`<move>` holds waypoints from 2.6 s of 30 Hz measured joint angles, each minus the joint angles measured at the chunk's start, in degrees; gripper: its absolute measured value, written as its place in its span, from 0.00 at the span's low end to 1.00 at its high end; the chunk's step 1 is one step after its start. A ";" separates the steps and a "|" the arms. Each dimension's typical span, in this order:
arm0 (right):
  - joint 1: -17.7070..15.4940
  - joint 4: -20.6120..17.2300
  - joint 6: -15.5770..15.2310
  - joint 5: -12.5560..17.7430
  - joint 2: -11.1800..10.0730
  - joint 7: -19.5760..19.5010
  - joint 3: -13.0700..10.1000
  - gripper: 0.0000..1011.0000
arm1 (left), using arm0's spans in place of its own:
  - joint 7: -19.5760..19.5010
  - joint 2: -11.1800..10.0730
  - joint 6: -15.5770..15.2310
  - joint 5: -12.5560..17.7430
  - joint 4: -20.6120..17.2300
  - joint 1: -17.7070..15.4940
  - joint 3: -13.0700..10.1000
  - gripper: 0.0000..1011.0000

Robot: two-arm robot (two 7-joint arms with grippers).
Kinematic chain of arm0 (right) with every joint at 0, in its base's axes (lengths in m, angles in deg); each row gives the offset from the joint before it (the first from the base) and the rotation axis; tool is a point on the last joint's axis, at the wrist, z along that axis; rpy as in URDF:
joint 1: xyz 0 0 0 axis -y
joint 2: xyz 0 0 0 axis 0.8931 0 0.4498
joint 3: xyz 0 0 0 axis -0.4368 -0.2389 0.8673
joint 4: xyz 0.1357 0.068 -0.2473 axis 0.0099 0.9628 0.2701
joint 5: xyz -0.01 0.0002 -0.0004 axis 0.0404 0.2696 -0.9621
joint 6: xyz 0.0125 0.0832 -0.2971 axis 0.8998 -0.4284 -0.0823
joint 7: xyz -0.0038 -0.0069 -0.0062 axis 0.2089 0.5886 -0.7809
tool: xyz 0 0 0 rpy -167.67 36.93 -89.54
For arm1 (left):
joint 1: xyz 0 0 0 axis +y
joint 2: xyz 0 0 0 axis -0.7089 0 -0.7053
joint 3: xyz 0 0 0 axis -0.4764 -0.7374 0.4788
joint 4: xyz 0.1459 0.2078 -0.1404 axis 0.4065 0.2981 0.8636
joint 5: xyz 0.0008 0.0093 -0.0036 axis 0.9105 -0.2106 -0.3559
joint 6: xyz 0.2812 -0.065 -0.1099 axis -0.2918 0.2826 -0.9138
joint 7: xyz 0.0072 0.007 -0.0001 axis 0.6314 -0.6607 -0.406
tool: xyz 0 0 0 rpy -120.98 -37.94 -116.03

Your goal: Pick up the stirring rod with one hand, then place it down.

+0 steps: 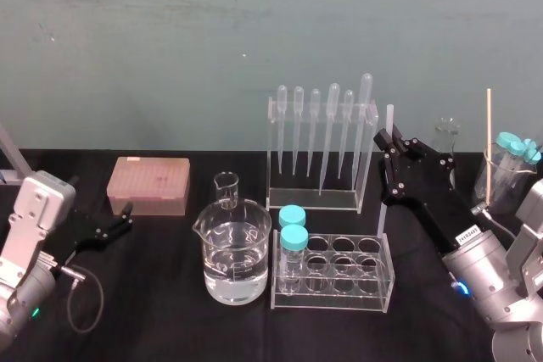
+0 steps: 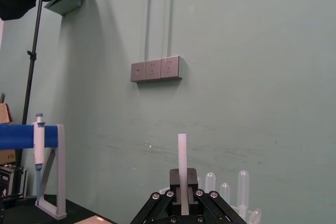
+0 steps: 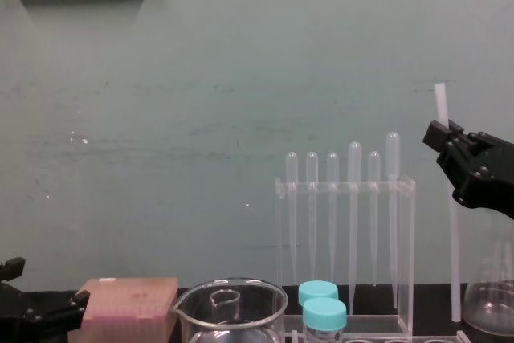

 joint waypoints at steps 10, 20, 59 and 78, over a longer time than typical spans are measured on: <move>0.00 0.00 0.00 0.00 0.00 0.00 0.00 0.07 | 0.00 0.00 0.00 0.00 0.00 0.00 0.00 0.99; 0.00 0.00 0.00 0.00 0.00 0.00 0.00 0.07 | 0.00 0.00 0.00 0.00 0.00 0.00 0.00 0.99; 0.00 0.00 0.00 0.00 0.00 0.00 0.00 0.07 | 0.00 0.00 0.00 0.00 0.00 0.00 0.00 0.99; -0.08 -0.21 -0.26 -0.59 0.22 0.80 -0.65 0.07 | 0.00 0.00 0.00 0.00 0.00 0.00 0.00 0.99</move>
